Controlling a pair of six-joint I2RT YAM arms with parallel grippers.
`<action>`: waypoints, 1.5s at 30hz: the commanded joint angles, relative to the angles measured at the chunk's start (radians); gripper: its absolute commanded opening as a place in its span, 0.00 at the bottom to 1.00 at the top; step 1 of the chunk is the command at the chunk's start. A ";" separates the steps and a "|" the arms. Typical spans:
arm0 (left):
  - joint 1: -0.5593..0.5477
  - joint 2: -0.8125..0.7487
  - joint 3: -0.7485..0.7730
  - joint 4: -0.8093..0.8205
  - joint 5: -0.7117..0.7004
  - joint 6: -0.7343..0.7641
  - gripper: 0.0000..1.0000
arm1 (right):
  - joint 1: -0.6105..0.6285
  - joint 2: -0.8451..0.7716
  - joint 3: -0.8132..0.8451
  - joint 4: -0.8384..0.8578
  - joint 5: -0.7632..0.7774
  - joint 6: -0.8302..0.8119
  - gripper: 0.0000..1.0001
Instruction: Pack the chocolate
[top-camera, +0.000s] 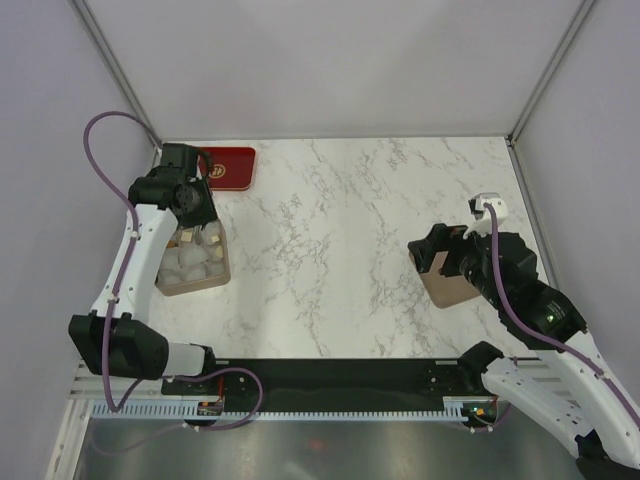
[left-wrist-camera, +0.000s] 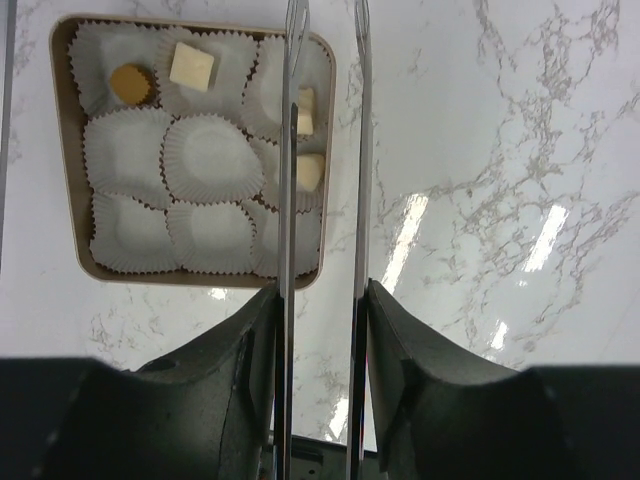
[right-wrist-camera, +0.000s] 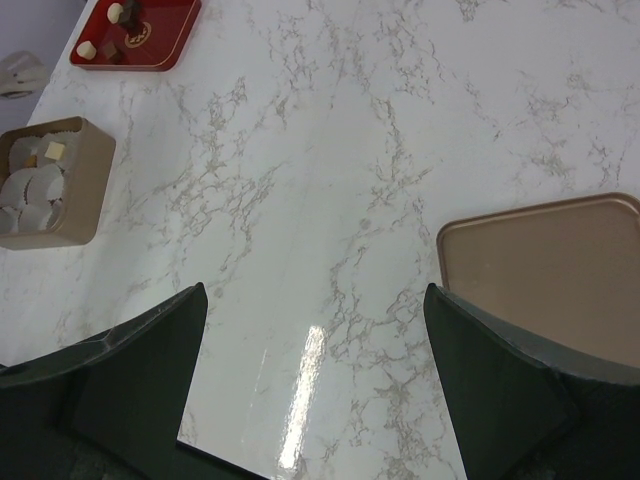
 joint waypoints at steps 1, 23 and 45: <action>0.003 0.080 0.119 0.053 -0.053 0.035 0.45 | 0.003 0.014 0.024 0.026 0.000 0.014 0.98; 0.064 0.641 0.541 0.115 -0.105 -0.031 0.48 | 0.003 0.096 0.010 0.064 0.081 -0.027 0.98; 0.130 0.764 0.582 0.138 -0.067 -0.042 0.49 | 0.003 0.132 -0.013 0.090 0.109 -0.041 0.98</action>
